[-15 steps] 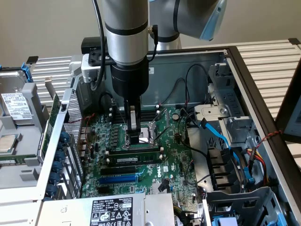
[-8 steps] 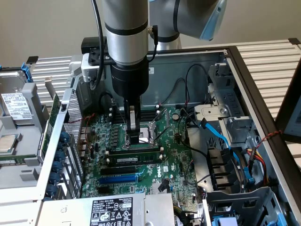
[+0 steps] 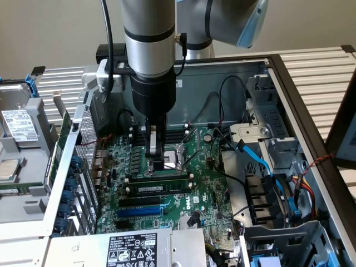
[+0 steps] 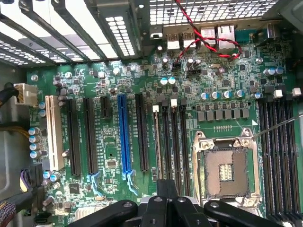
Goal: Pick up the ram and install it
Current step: 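Press down the ram until it locks into place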
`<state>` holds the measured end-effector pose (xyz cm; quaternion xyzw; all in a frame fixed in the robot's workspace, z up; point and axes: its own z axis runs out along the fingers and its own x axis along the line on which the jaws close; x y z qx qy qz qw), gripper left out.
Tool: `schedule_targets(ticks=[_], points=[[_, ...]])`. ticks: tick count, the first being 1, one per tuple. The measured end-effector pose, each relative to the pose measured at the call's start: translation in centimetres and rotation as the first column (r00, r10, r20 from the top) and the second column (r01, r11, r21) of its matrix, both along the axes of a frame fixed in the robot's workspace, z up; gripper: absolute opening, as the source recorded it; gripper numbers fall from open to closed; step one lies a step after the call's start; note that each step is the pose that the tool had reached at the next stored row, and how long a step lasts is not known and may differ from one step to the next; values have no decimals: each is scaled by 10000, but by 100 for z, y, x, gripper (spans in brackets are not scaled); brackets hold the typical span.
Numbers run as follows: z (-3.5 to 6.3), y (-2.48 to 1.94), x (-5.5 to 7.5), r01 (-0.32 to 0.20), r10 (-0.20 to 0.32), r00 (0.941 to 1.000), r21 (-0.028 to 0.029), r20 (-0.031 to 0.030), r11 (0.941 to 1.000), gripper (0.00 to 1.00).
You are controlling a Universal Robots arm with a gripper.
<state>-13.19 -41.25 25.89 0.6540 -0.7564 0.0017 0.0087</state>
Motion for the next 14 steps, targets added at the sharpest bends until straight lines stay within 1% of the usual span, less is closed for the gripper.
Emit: schedule_targets(ticks=[3,5,9,12,14], points=[[-3,0,0,511,-511,9987,0,0,9987,10],[-6,0,0,850,-850,9964,0,0,9964,10],[-9,0,0,1501,-1501,9887,-1,0,9887,10],[-9,-1,0,1815,-1815,9834,1,0,9834,10],[-9,-1,0,2088,-2088,9779,-1,0,9779,10]])
